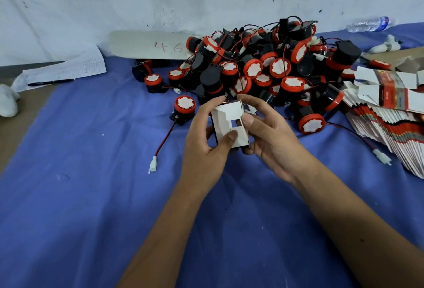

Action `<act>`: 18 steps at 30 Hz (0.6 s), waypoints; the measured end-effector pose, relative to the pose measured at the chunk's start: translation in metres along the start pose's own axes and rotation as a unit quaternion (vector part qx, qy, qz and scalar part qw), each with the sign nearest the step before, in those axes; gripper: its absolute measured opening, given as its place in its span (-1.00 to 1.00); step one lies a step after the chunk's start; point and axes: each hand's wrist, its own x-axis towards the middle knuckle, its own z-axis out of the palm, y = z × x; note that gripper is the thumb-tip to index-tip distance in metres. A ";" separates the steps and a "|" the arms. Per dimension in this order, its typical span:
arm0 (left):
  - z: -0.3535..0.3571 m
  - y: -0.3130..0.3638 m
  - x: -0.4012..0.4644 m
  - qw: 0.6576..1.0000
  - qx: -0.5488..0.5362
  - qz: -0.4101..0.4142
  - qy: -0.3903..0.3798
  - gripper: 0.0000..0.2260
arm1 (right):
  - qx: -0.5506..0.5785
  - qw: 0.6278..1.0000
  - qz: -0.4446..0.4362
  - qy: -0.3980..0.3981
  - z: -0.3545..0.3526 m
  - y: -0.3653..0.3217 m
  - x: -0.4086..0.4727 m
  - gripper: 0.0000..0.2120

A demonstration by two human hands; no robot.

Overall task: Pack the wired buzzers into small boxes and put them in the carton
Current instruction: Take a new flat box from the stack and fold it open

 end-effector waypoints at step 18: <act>0.003 -0.002 -0.004 0.992 0.081 0.084 -0.044 -0.26 | -0.022 0.997 -0.042 0.058 -0.005 0.005 0.003 -0.49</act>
